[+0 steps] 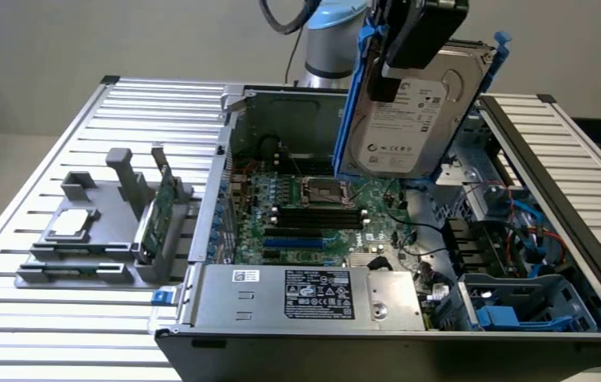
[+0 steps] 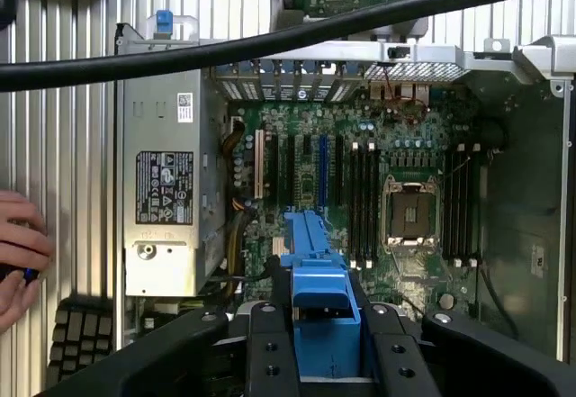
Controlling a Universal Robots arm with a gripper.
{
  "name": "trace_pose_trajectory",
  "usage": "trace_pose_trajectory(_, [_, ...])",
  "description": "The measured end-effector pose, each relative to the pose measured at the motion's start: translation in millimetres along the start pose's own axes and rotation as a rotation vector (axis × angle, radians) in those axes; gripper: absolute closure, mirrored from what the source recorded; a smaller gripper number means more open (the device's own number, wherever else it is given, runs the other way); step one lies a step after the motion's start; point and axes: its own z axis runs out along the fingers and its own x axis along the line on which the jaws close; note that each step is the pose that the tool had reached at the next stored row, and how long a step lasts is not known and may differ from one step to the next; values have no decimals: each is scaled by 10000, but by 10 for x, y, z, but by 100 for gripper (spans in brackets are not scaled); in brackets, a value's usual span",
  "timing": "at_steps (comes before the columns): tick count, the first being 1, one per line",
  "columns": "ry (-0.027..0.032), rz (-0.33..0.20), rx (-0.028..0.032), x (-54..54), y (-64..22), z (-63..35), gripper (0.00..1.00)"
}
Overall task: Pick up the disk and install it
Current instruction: 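Pick up the disk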
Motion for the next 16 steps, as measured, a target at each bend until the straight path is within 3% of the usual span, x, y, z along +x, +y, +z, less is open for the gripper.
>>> trace_pose_trajectory(7, [1,0,0,162,-212,-19,67])
trace_pose_trajectory(16, [-2,0,0,397,-402,-37,67])
